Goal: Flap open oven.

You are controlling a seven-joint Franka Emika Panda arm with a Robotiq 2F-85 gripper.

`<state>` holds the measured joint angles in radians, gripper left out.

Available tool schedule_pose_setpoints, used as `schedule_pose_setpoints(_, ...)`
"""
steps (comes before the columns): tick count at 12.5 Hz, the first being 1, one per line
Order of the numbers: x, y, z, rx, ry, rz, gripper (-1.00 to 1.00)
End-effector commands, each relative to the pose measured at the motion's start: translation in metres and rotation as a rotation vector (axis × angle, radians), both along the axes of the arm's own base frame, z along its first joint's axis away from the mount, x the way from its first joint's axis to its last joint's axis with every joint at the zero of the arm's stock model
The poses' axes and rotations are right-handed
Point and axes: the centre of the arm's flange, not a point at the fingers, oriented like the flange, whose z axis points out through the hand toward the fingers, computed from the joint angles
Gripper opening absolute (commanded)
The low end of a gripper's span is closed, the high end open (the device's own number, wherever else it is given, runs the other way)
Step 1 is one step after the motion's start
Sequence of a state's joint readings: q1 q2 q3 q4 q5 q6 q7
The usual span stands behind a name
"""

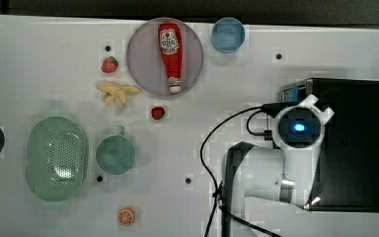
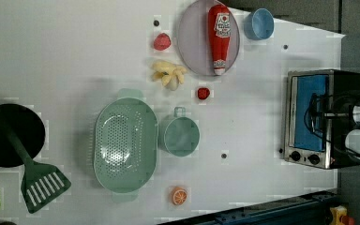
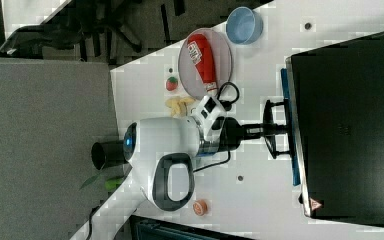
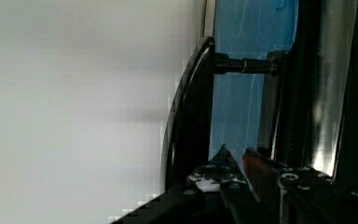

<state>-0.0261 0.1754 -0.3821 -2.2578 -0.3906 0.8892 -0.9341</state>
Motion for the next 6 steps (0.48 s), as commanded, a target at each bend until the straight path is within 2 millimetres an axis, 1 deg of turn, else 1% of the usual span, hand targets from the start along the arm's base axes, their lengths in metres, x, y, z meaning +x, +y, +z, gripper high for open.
schedule_pose_setpoints(1,0.014,0.073,-0.015,-0.039,-0.023,-0.047,-0.65)
schedule_pose_setpoints(4,0.013,0.104,-0.032,-0.149,-0.001,-0.038,-0.65)
schedule_pose_setpoints(6,0.012,0.117,-0.045,-0.201,0.005,-0.036,-0.65)
